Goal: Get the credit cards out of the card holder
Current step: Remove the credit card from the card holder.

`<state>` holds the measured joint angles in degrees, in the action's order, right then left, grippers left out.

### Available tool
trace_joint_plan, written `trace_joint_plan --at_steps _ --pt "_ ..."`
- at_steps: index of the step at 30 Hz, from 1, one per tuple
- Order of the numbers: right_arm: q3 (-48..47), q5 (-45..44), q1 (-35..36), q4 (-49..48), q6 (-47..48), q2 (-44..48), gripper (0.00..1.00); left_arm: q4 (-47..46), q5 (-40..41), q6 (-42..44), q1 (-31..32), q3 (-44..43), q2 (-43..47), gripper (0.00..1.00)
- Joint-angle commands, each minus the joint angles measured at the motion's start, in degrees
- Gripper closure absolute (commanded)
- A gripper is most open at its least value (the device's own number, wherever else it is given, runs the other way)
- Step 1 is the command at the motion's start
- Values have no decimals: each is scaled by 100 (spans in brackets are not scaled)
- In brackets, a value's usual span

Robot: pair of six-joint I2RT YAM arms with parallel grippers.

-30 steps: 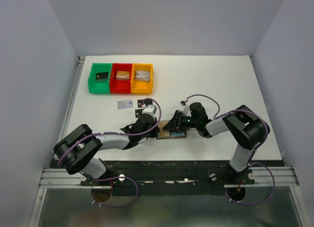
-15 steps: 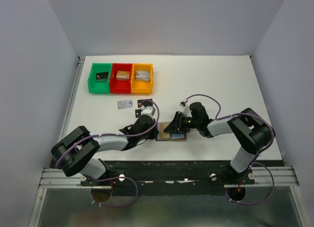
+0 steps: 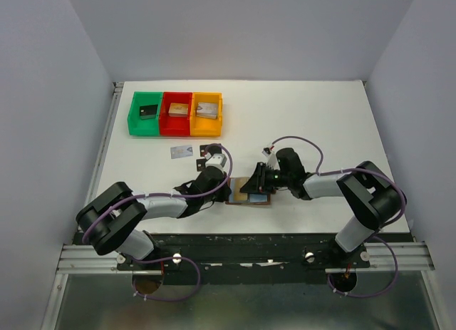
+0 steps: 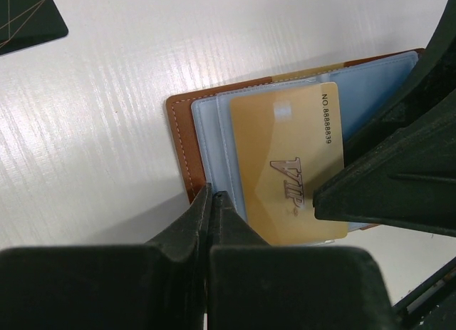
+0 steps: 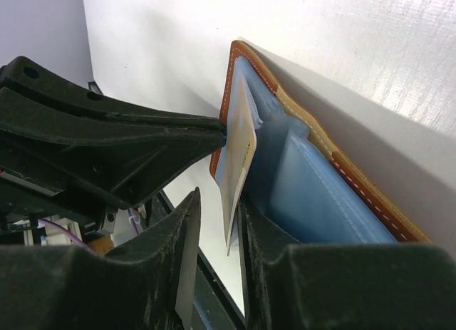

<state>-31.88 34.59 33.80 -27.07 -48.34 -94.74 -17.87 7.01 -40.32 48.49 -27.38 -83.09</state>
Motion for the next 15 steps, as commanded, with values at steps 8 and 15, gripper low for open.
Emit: trace_joint_plan --at_steps 8,15 --pt "-187 153 30 -149 -44 -167 58 -287 -489 314 29 -22 -208 100" --pt "-310 268 47 -290 -176 -396 57 -630 -692 437 55 30 -243 100"
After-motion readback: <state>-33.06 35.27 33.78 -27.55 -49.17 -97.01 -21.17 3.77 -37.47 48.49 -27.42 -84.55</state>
